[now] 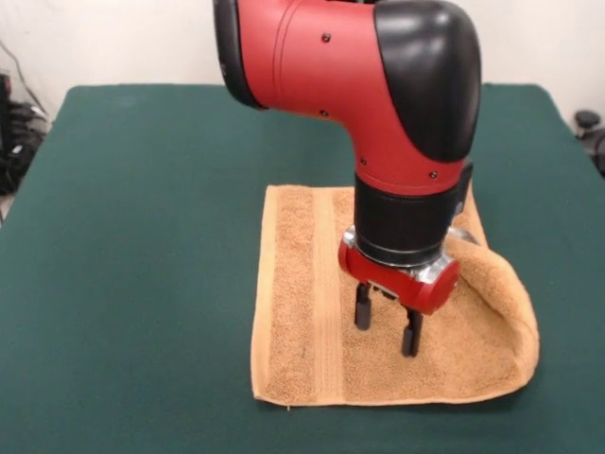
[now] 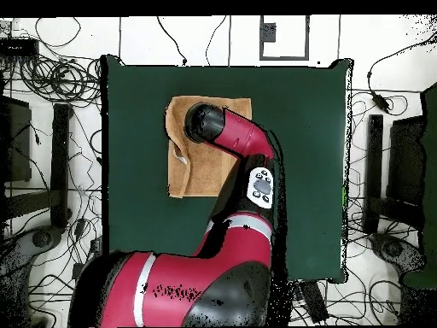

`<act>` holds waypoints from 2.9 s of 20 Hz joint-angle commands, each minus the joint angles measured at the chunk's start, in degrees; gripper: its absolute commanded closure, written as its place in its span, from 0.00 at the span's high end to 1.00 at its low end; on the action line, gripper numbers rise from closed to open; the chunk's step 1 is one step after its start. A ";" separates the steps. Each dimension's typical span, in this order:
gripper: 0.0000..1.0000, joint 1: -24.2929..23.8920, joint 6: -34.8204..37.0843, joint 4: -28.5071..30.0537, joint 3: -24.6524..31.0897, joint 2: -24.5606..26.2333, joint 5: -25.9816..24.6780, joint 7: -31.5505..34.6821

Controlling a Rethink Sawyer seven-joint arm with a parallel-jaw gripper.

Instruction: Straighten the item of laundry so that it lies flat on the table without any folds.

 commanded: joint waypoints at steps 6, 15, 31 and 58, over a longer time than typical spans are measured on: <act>1.00 2.93 3.65 -1.70 7.82 2.37 4.67 14.39; 1.00 4.67 7.73 -1.28 5.26 0.52 5.77 16.81; 1.00 6.28 15.76 -2.46 -2.13 -1.30 4.04 17.41; 1.00 3.94 12.20 -1.02 4.33 3.79 10.19 16.30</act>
